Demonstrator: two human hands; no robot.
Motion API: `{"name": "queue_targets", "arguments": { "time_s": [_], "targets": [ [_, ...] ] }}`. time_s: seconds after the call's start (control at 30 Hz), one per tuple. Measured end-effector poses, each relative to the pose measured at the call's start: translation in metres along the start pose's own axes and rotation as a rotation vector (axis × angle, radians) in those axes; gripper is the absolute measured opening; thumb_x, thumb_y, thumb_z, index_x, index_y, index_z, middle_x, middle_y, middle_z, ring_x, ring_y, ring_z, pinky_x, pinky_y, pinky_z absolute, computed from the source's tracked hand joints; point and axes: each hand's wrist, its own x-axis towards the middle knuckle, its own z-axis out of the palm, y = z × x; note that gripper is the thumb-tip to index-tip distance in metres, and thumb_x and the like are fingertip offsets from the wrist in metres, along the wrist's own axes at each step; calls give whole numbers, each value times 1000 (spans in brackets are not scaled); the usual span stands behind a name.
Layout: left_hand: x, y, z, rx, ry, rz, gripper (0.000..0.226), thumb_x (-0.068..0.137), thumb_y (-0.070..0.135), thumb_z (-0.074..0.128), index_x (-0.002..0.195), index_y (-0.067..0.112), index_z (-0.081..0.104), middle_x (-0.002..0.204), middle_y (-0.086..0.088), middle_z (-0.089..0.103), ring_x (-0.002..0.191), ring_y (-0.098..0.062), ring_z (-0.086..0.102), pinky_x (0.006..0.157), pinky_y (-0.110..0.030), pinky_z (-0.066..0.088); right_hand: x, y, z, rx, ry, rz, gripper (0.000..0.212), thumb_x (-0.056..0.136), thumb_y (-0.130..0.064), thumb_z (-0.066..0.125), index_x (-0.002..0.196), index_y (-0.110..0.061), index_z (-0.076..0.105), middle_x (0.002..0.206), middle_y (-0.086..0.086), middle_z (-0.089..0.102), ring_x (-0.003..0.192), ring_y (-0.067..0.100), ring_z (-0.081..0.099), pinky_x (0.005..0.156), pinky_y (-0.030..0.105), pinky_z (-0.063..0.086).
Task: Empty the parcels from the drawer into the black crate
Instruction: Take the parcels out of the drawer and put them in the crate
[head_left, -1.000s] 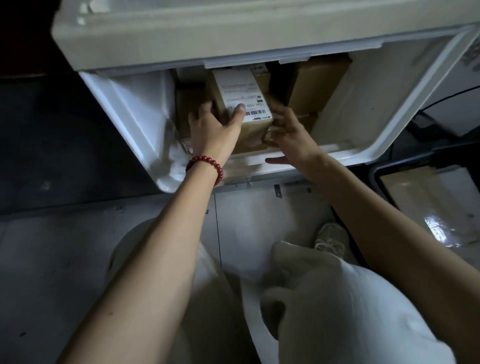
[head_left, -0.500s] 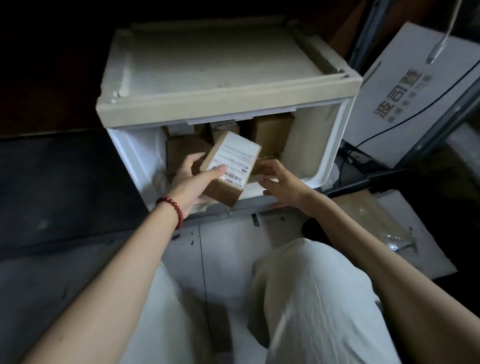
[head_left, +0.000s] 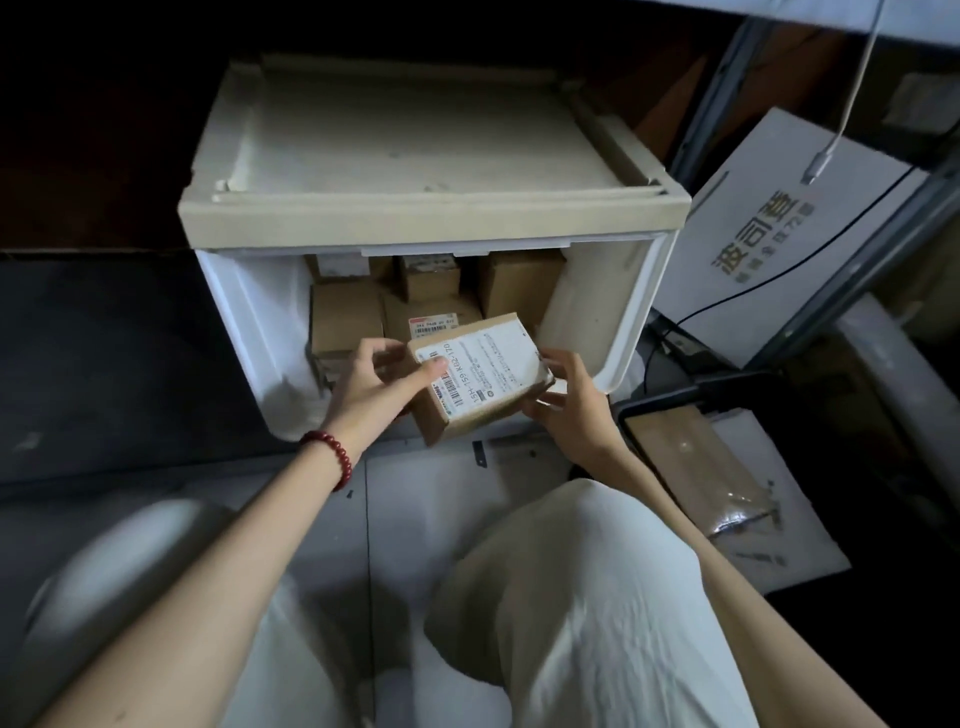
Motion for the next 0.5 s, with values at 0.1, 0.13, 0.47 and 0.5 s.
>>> {"name": "queue_targets", "arguments": {
  "time_s": [0.1,0.13,0.47,0.5],
  "targets": [
    [-7,-19,1,-39,-39,1,74,57,66,75,118,30,52,118,10,63,105,-3,59,87,-23,49,-2,5,3,73,30,36,59,84,7,66,135,-11,43,130,6,54,114,24,57,99,27,46],
    [-9,-24,1,-55,-73,0,85,56,68,77,125,28,50,123,9,62,109,-3,58,92,-26,48,-2,6,4,95,40,40,60,84,6,66,136,-12,42,131,6,54,113,25,57,96,28,48],
    [19,-26,2,109,-194,86,117,48,52,89,147,33,29,147,10,41,134,-9,37,111,-36,31,7,16,32,257,254,26,42,89,-9,66,120,-23,42,120,-7,52,104,19,59,77,14,49],
    [22,-25,5,111,-177,86,111,52,52,85,146,34,29,145,12,41,133,-8,37,109,-33,31,8,17,33,274,267,31,42,89,-9,66,121,-22,42,120,-7,52,104,20,60,79,16,50]
  ]
}}
